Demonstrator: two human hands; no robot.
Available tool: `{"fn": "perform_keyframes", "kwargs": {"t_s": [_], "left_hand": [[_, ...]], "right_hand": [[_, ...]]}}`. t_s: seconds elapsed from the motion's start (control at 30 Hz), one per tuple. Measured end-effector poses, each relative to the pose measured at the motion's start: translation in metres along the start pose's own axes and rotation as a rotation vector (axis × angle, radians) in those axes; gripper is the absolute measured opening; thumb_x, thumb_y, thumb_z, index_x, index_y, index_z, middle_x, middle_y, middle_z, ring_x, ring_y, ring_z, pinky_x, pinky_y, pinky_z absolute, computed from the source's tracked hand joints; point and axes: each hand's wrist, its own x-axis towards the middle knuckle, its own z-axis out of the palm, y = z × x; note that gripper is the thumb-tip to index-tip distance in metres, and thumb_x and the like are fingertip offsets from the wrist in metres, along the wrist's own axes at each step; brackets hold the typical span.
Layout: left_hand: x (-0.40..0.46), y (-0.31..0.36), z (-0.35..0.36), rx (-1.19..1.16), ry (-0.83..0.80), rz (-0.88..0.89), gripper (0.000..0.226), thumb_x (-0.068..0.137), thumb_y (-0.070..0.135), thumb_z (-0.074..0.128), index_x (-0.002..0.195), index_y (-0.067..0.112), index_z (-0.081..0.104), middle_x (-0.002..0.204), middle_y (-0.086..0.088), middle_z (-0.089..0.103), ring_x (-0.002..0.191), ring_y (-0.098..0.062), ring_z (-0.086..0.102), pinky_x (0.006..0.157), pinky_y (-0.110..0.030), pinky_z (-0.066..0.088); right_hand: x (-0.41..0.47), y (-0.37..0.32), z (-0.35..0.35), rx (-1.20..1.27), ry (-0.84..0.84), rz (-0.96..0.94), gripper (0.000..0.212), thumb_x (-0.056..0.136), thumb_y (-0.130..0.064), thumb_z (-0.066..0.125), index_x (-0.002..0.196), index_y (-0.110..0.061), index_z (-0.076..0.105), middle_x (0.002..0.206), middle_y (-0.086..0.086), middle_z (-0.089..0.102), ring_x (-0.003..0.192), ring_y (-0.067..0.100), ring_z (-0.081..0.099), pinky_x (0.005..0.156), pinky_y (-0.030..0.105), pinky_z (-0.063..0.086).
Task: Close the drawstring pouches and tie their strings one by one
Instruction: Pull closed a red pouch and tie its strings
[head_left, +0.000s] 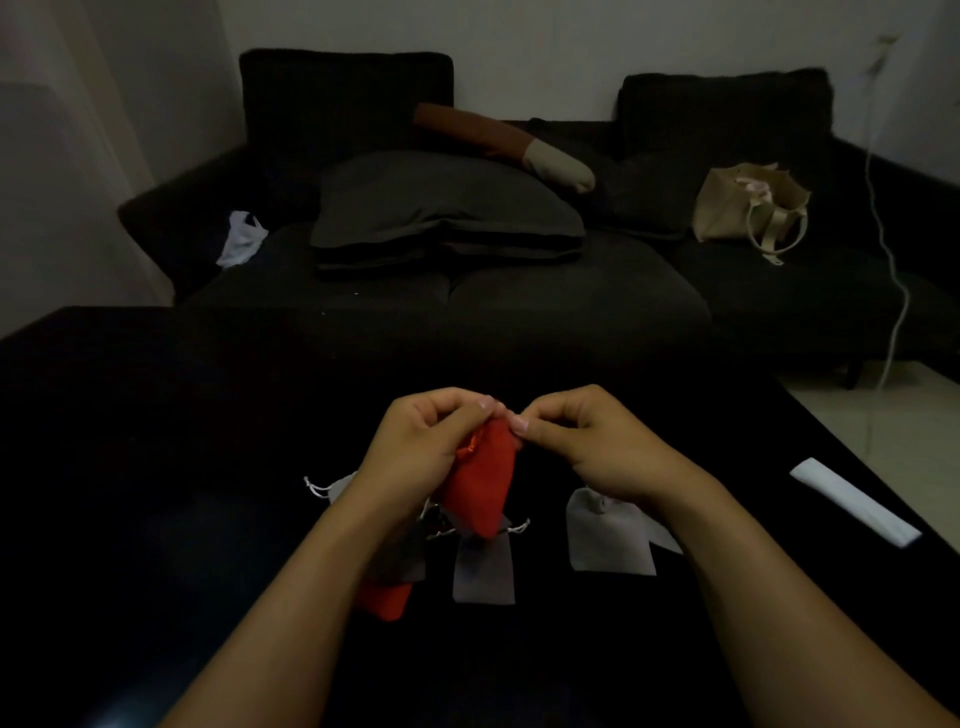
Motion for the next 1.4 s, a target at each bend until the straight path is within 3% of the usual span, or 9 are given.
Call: {"fn": "perform_keyframes", "kwargs": {"t_s": [0.1, 0.17, 0.3, 0.47, 0.6, 0.77, 0.93, 1.1, 1.4], "left_hand": [[0.000, 0.001, 0.000, -0.003, 0.074, -0.001, 0.019, 0.093, 0.016, 0.063, 0.080, 0.013, 0.077, 0.081, -0.004, 0.076, 0.074, -0.010, 0.070, 0.068, -0.024, 0.052], [0.000, 0.000, 0.000, 0.012, 0.092, 0.006, 0.016, 0.091, 0.019, 0.067, 0.081, 0.013, 0.077, 0.077, -0.003, 0.075, 0.069, -0.007, 0.067, 0.062, -0.019, 0.051], [-0.001, 0.000, -0.002, 0.036, 0.043, 0.051, 0.012, 0.089, 0.014, 0.068, 0.081, 0.013, 0.077, 0.075, -0.002, 0.076, 0.068, -0.004, 0.068, 0.061, -0.015, 0.050], [-0.004, 0.004, -0.008, 0.160, -0.097, 0.108, 0.011, 0.088, 0.011, 0.067, 0.081, 0.012, 0.076, 0.072, 0.001, 0.075, 0.067, 0.000, 0.067, 0.061, -0.012, 0.048], [-0.006, 0.006, -0.010, 0.257, -0.166, 0.112, 0.014, 0.087, 0.011, 0.068, 0.079, 0.017, 0.077, 0.073, 0.001, 0.076, 0.068, -0.001, 0.067, 0.063, -0.013, 0.049], [-0.007, 0.009, -0.012, 0.323, -0.188, 0.095, 0.010, 0.086, 0.013, 0.070, 0.085, 0.007, 0.078, 0.077, -0.009, 0.076, 0.069, -0.008, 0.068, 0.064, -0.018, 0.052], [-0.011, 0.016, -0.014, 0.154, -0.222, 0.035, 0.014, 0.083, 0.014, 0.068, 0.090, 0.007, 0.078, 0.080, -0.006, 0.076, 0.072, -0.007, 0.068, 0.065, -0.016, 0.051], [-0.014, 0.023, -0.006, -0.103, -0.142, -0.070, 0.015, 0.070, 0.018, 0.070, 0.079, 0.009, 0.077, 0.072, -0.006, 0.074, 0.059, -0.006, 0.066, 0.054, -0.015, 0.050], [-0.016, 0.024, 0.002, -0.438, -0.167, -0.228, 0.015, 0.073, 0.011, 0.063, 0.076, 0.006, 0.077, 0.070, -0.012, 0.072, 0.057, -0.013, 0.069, 0.054, -0.020, 0.055]], "right_hand": [[0.000, -0.001, 0.003, 0.036, 0.027, 0.004, 0.027, 0.096, -0.015, 0.061, 0.085, 0.007, 0.070, 0.075, 0.017, 0.069, 0.072, 0.015, 0.062, 0.075, 0.028, 0.051], [0.000, -0.002, 0.004, 0.032, 0.084, -0.017, 0.019, 0.091, -0.013, 0.067, 0.085, 0.004, 0.072, 0.073, 0.016, 0.071, 0.068, 0.016, 0.064, 0.073, 0.031, 0.054], [-0.002, -0.009, 0.004, 0.067, 0.201, -0.127, 0.013, 0.085, -0.004, 0.073, 0.097, -0.003, 0.070, 0.071, 0.019, 0.072, 0.069, 0.021, 0.071, 0.075, 0.034, 0.057], [-0.005, -0.014, -0.001, -0.058, 0.040, -0.156, 0.009, 0.087, -0.008, 0.072, 0.095, -0.009, 0.068, 0.069, 0.013, 0.072, 0.073, 0.027, 0.073, 0.080, 0.045, 0.056], [-0.007, -0.014, -0.005, -0.202, -0.036, -0.142, 0.010, 0.086, -0.014, 0.073, 0.093, -0.019, 0.067, 0.069, 0.005, 0.073, 0.071, 0.017, 0.073, 0.080, 0.045, 0.057], [-0.006, -0.014, -0.003, -0.273, -0.062, -0.149, 0.006, 0.088, -0.017, 0.072, 0.088, -0.020, 0.066, 0.067, 0.003, 0.072, 0.067, 0.015, 0.070, 0.075, 0.043, 0.056], [-0.008, -0.015, -0.007, -0.013, -0.167, -0.081, 0.009, 0.097, -0.013, 0.059, 0.094, -0.005, 0.057, 0.059, 0.006, 0.054, 0.057, 0.017, 0.051, 0.060, 0.029, 0.046], [-0.007, -0.020, -0.002, 0.335, -0.256, -0.015, 0.007, 0.102, -0.008, 0.045, 0.095, -0.009, 0.046, 0.061, 0.004, 0.031, 0.051, 0.007, 0.027, 0.048, 0.016, 0.026], [-0.008, -0.018, 0.000, 0.607, -0.338, 0.009, 0.008, 0.095, -0.017, 0.048, 0.089, -0.012, 0.045, 0.053, -0.004, 0.032, 0.044, 0.007, 0.028, 0.051, 0.021, 0.031]]}}
